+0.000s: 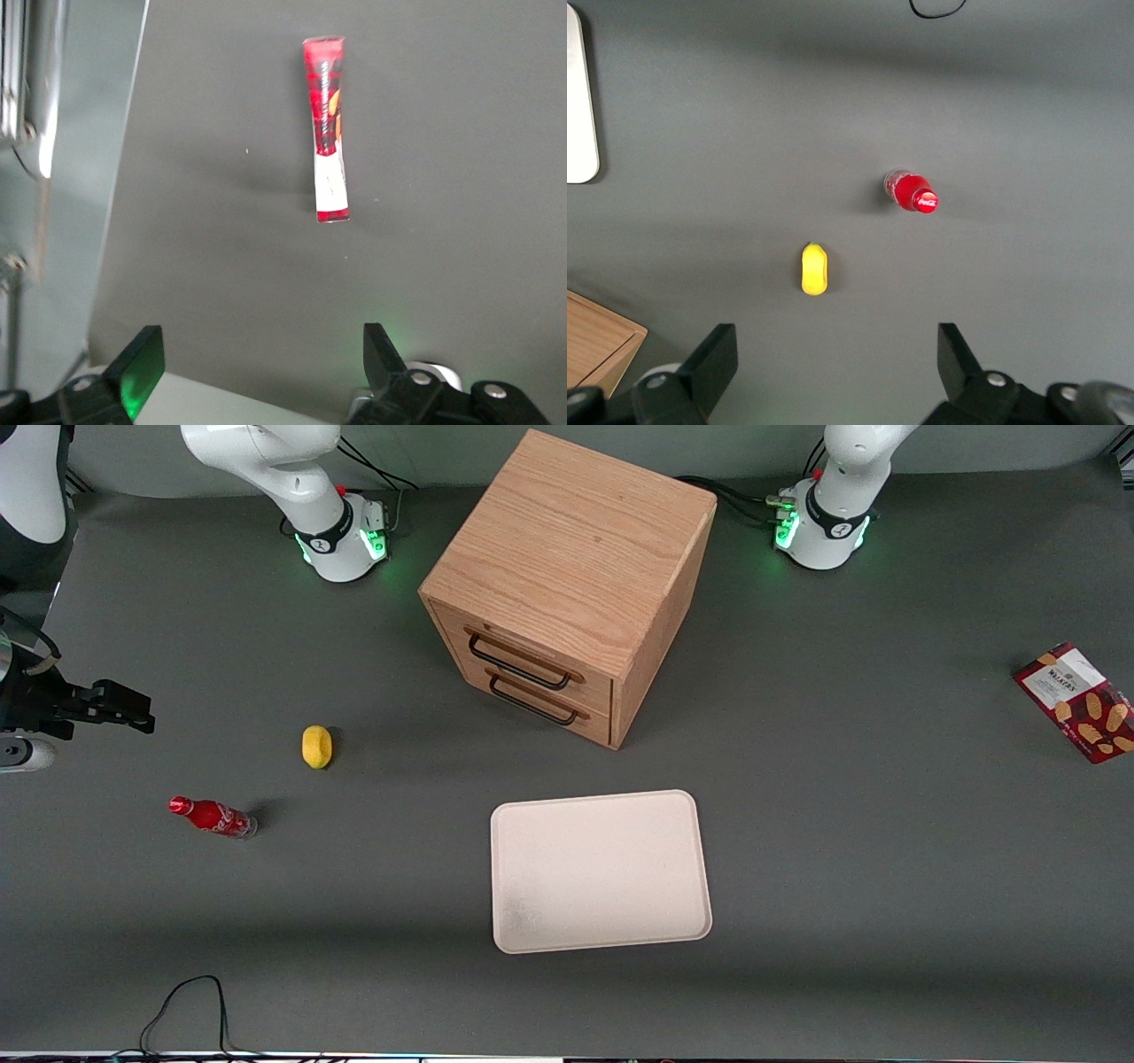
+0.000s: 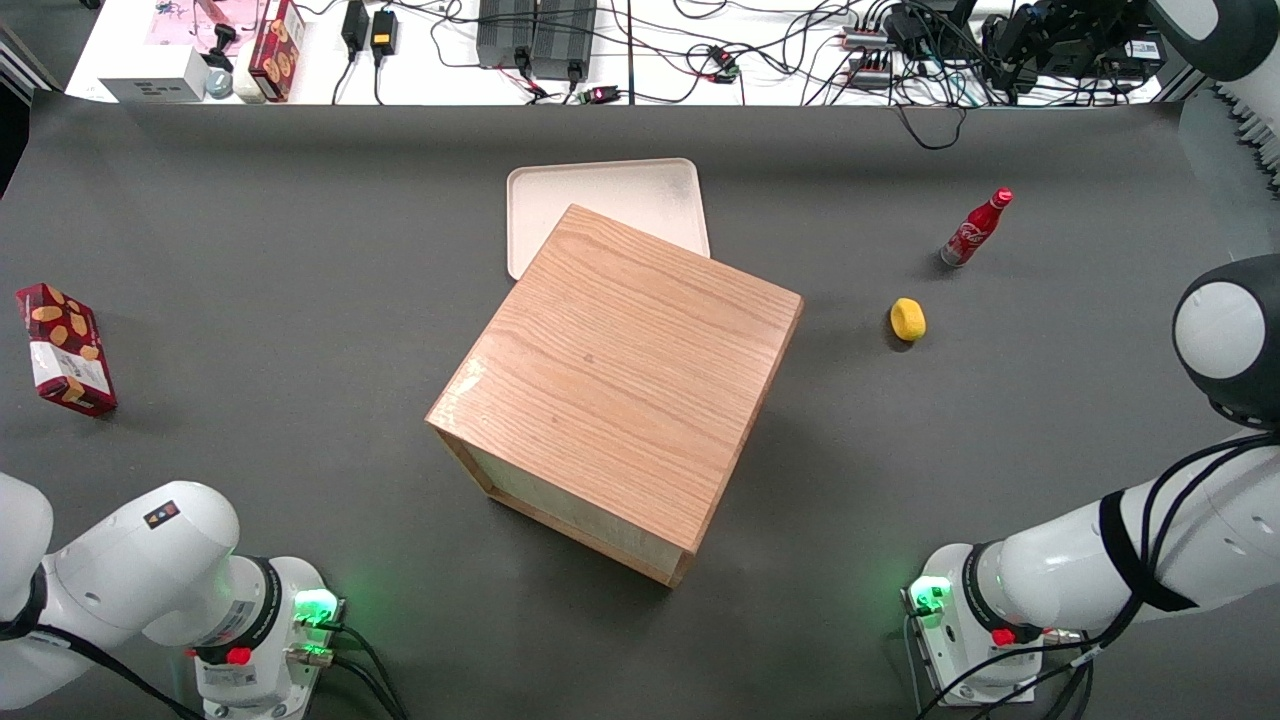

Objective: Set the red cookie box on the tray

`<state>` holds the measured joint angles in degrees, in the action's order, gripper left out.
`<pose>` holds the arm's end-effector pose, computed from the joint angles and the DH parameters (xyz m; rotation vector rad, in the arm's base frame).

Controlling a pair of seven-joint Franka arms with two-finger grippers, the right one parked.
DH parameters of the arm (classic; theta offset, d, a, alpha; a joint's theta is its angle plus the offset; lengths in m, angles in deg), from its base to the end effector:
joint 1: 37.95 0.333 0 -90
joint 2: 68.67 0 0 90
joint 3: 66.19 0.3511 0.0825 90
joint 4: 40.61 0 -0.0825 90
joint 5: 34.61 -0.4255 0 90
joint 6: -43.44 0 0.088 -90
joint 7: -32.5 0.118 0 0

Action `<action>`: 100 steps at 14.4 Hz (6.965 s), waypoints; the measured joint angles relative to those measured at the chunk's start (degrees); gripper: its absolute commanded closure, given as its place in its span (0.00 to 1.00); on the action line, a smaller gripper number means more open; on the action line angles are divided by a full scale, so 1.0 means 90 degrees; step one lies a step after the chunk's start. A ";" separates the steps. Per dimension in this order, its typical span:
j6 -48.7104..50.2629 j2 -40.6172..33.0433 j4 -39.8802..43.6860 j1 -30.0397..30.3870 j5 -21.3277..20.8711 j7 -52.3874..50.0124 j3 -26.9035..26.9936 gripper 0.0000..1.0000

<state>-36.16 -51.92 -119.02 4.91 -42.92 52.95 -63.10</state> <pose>0.4519 0.4875 0.5540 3.0113 0.6918 -0.4900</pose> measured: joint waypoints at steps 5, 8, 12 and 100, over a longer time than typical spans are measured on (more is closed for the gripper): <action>-0.1119 0.0042 -0.1224 -0.0025 0.0104 -0.1232 -0.0107 0.00; -0.2670 0.0127 -0.2345 -0.0049 0.0204 -0.1595 -0.0122 0.00; -0.4332 0.0231 -0.3441 -0.0124 0.0258 -0.1868 -0.0145 0.00; -0.3856 0.4005 0.1584 -0.6415 0.0757 -0.5645 -0.1952 0.34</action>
<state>-70.86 -15.88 -104.77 -52.82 -36.11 2.15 -80.67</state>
